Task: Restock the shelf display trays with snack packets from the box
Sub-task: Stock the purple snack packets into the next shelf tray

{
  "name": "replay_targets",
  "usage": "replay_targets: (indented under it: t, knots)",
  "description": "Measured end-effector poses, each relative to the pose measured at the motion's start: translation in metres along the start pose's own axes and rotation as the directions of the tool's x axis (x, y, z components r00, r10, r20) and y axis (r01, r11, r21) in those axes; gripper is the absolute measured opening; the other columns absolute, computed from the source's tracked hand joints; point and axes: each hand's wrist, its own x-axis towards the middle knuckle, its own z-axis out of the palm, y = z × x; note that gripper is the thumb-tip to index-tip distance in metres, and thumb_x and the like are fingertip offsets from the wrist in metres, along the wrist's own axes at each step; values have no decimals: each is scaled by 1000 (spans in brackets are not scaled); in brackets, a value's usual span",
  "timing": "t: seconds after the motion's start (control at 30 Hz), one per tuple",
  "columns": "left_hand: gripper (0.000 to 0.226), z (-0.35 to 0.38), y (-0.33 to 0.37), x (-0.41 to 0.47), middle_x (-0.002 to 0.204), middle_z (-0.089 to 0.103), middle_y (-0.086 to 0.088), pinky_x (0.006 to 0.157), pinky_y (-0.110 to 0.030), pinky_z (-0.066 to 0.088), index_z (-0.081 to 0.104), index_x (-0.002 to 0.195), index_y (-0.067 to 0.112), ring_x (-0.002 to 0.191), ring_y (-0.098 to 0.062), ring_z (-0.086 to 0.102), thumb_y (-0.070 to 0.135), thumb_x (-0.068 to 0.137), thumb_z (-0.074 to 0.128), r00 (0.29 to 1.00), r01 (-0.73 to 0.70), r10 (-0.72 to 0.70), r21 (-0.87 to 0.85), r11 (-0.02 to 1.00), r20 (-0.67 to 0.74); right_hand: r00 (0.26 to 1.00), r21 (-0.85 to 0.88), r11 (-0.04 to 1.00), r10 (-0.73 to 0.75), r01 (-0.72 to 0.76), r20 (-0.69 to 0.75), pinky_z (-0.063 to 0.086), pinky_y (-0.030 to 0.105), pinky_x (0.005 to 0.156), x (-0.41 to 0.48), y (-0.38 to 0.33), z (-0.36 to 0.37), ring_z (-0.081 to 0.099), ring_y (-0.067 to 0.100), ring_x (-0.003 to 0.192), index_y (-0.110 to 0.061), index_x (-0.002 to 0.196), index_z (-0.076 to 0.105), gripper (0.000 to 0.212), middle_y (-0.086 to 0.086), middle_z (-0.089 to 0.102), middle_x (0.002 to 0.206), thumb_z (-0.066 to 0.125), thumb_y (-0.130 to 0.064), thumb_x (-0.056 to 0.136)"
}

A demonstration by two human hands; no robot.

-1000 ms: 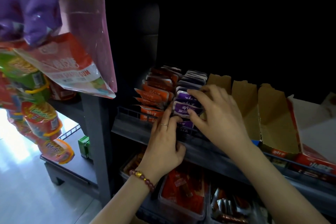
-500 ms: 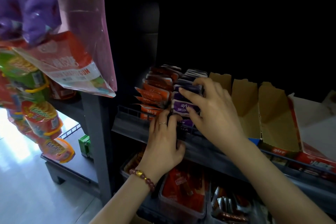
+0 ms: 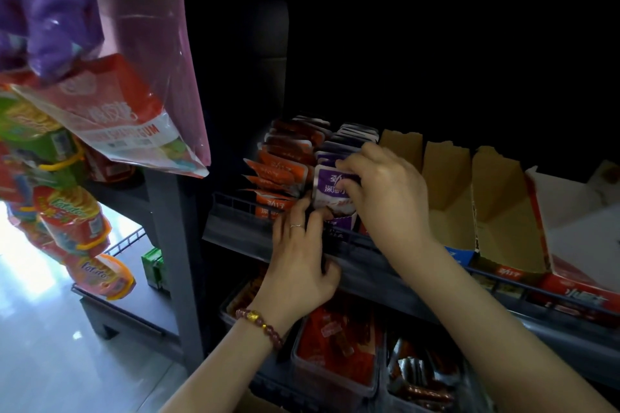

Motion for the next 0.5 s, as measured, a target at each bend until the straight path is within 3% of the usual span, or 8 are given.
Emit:
replay_targets:
  t: [0.17, 0.4, 0.5]
  knots:
    - [67, 1, -2, -1, 148, 17, -11, 113, -37, 15, 38, 132, 15, 134, -30, 21, 22, 71, 62, 1000, -4, 4, 29, 1000, 6, 998, 64, 997, 26, -30, 57, 48, 30, 50, 4, -1, 12, 61, 30, 76, -6, 94, 72, 33, 9, 63, 83, 82, 1, 63]
    - [72, -3, 2, -7, 145, 20, -12, 108, -45, 28, 40, 130, 12, 128, -30, 30, 19, 64, 69, 997, -55, 62, 153, 987, -38, 987, 98, 995, 19, -36, 161, 48, 44, 89, -12, 5, 17, 54, 33, 117, -7, 121, 61, 39, 14, 57, 126, 67, -3, 82]
    - [73, -6, 1, -6, 143, 24, -13, 112, -45, 26, 45, 129, 4, 134, -29, 27, 18, 63, 72, 992, -119, 125, 223, 967, -14, 988, 75, 997, 17, -29, 154, 54, 37, 74, -11, 3, 15, 60, 29, 111, -8, 119, 62, 40, 11, 61, 123, 70, -2, 80]
